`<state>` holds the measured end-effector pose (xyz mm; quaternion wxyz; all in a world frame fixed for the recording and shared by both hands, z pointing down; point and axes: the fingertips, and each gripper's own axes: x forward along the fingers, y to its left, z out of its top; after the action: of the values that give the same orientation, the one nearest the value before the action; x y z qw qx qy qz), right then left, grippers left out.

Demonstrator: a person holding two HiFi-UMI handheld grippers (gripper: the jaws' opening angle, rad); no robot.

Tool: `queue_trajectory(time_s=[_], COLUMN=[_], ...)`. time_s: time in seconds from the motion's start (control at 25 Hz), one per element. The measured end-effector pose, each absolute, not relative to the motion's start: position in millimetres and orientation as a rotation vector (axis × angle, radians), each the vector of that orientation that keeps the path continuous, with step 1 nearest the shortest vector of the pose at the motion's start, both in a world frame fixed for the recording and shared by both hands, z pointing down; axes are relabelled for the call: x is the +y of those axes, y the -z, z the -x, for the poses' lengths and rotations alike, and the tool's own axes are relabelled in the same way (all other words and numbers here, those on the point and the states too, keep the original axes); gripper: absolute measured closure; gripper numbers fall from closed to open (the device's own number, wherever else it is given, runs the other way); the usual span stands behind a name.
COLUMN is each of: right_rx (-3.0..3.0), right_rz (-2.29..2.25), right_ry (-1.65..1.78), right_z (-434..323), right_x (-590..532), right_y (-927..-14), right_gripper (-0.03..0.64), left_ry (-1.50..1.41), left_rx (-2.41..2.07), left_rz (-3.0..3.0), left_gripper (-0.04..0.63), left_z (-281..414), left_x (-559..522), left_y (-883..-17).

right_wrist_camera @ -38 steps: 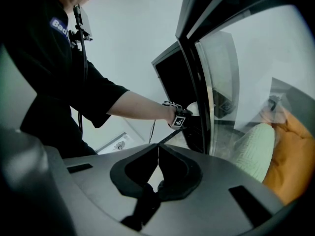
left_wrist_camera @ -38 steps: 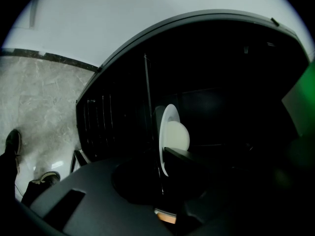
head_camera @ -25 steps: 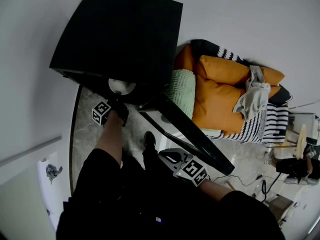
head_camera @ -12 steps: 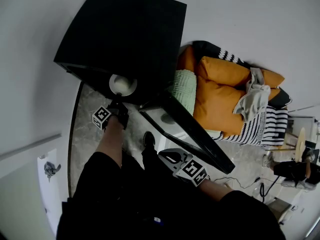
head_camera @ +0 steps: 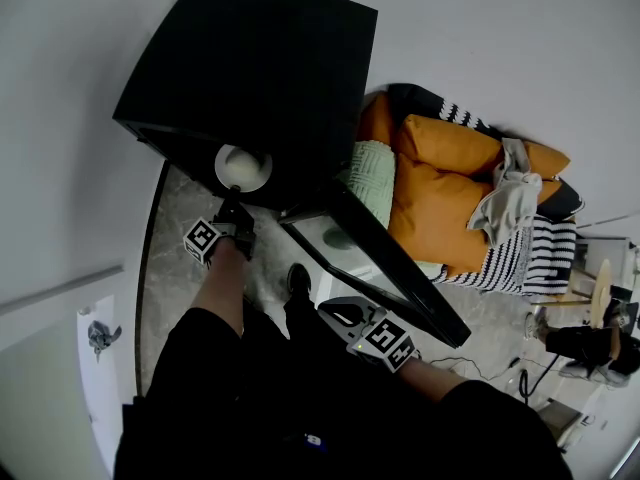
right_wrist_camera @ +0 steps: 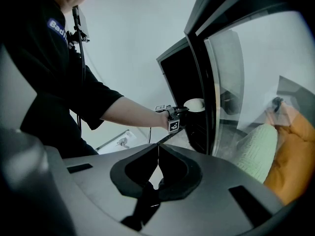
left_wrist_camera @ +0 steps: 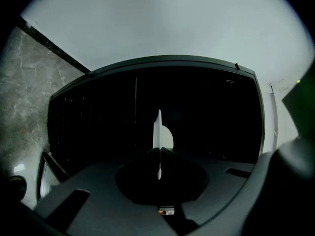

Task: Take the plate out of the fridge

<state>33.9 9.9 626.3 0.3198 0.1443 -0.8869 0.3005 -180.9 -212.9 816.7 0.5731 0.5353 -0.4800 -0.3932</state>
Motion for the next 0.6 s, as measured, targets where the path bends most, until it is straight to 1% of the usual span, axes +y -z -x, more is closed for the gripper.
queue_trajectory(time_s=[0.4,0.6], right_rx=[-2.376,-2.416], right_rz=[-0.367,-0.381], right_ry=[-0.746,-0.717], right_z=[-20,-10], right_x=[3,-2], right_y=[-614,-600], right_gripper=[0.605,0.606], left_ry=[0.909,0.929], left_rx=[-1.115,-1.085], left_rz=[-1.287,-1.308], left_gripper=[0.583,0.583], left_z=[186,187], left_x=[-194,-179], left_y=[-787,-758])
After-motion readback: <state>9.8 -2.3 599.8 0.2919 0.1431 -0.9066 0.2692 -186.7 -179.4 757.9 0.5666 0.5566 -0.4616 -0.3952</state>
